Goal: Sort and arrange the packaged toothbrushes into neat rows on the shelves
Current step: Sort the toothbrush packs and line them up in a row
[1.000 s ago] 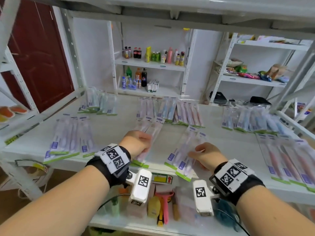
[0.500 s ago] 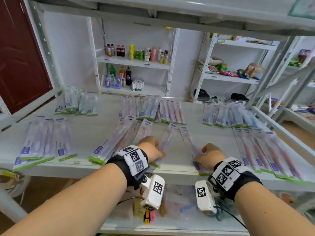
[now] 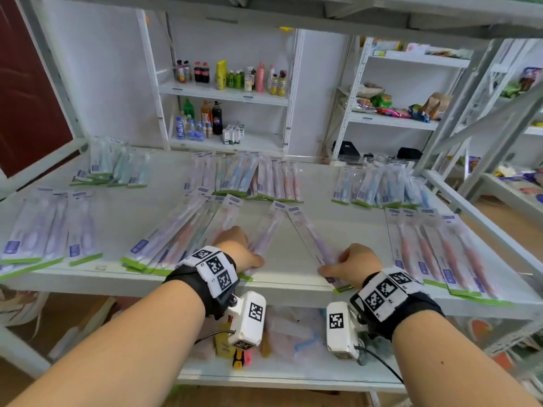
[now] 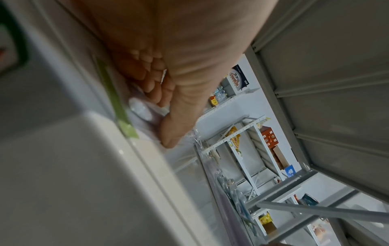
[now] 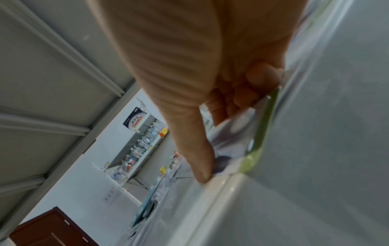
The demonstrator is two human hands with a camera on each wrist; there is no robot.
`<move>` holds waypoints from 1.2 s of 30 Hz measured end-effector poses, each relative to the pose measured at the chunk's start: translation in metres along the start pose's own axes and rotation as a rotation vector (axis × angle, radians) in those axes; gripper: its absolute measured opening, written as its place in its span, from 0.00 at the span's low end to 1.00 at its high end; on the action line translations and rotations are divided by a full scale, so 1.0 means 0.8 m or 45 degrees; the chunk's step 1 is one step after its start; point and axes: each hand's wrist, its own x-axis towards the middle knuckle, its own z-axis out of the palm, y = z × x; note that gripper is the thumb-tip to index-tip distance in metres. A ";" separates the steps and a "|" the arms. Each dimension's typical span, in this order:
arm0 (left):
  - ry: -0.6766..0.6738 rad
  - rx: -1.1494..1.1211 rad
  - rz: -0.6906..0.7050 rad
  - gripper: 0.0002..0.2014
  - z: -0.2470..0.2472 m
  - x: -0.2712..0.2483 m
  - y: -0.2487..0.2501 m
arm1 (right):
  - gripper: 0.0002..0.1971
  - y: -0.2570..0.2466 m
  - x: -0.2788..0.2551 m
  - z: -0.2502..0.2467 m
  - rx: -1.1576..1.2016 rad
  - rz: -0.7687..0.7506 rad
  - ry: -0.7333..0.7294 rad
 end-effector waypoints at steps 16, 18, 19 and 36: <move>0.034 -0.415 0.076 0.17 0.015 -0.018 -0.008 | 0.10 0.044 0.004 -0.016 0.471 -0.252 -0.041; 0.070 -0.497 0.036 0.19 0.015 -0.021 -0.006 | 0.11 0.052 0.006 -0.014 0.582 -0.261 -0.027; 0.085 -0.526 0.022 0.19 0.016 -0.022 -0.005 | 0.11 0.055 0.007 -0.012 0.620 -0.269 -0.026; 0.271 -0.746 0.001 0.17 0.029 -0.031 -0.017 | 0.24 0.062 0.004 -0.010 0.911 -0.225 -0.060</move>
